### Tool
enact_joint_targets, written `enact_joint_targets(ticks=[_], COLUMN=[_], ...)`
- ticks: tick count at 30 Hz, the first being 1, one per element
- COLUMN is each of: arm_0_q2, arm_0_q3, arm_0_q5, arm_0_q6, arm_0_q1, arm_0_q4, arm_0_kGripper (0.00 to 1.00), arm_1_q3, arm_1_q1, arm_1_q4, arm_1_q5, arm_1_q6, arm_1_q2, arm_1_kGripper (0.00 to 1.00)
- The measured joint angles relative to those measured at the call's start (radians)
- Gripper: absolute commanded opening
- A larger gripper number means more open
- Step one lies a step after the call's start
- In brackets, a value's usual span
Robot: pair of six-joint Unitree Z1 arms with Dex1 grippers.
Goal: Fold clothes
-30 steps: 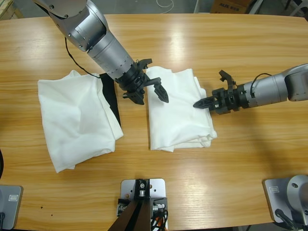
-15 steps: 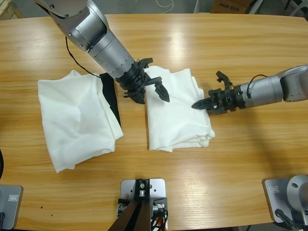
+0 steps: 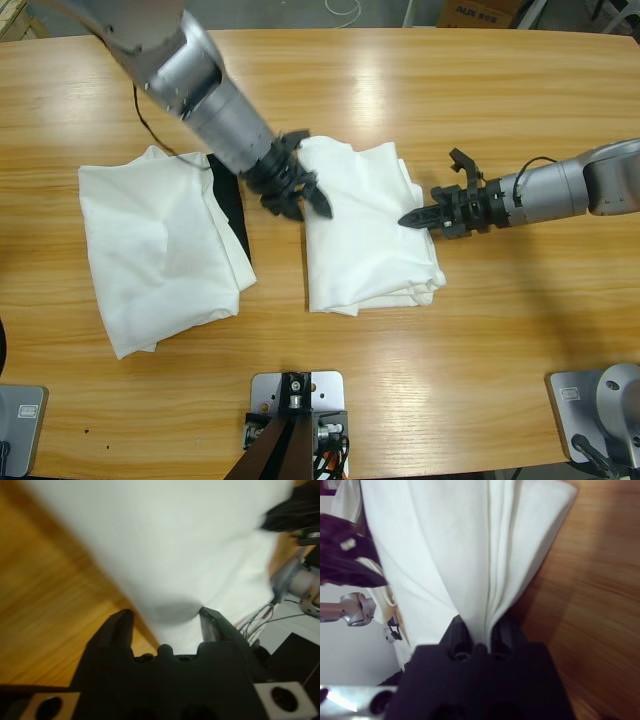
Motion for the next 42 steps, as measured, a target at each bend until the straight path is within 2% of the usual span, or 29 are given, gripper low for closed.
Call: enact_joint_targets(ticks=[1,2,4,5,7,9,11,12,21,31,36,42], arm_0_q2=[0.000,-0.001,-0.002,-0.003,-0.008,-0.014,-0.020,-0.023,-0.026,-0.032,-0.040,-0.083], arm_0_q3=[0.017,0.031,0.046,0.051,0.056,0.056,0.056,0.057,0.141,0.167,0.156,0.040], arm_0_q5=[0.000,0.000,0.001,0.005,0.019,0.033,0.050,0.064,0.099,0.099,0.099,0.115], arm_0_q6=[-0.017,-0.029,-0.046,-0.051,-0.057,-0.058,-0.055,-0.050,-0.082,-0.083,-0.079,-0.053], arm_0_q1=[-0.001,-0.002,-0.003,-0.004,-0.010,-0.019,-0.027,-0.033,-0.078,-0.087,-0.100,-0.088], arm_0_q4=[-0.009,-0.014,-0.021,-0.022,-0.025,-0.030,-0.047,-0.059,-0.274,-0.308,-0.301,-0.177], arm_0_kGripper=[0.981,0.993,0.945,0.834,0.545,0.403,0.106,0.005,0.000,0.000,0.000,0.000], arm_1_q3=[0.002,0.004,0.010,0.011,0.012,0.012,0.013,0.013,0.017,0.040,0.049,-0.077], arm_1_q1=[0.000,0.000,0.000,0.000,0.000,0.000,0.000,0.000,0.000,-0.007,-0.005,0.046], arm_1_q4=[-0.003,-0.008,-0.020,-0.023,-0.024,-0.025,-0.026,-0.027,-0.032,-0.034,0.107,0.330], arm_1_q5=[0.000,0.000,0.000,0.000,0.000,0.000,0.000,0.000,0.001,0.008,0.008,-0.013], arm_1_q6=[0.000,0.001,0.002,0.003,0.004,0.004,0.005,0.005,0.005,0.007,0.031,0.058], arm_1_q2=[0.000,0.000,0.000,0.000,0.000,0.000,0.000,0.000,0.000,-0.022,-0.110,-0.250], arm_1_kGripper=[0.000,0.000,0.000,0.000,0.000,0.000,0.000,0.000,0.000,0.000,0.000,0.000])
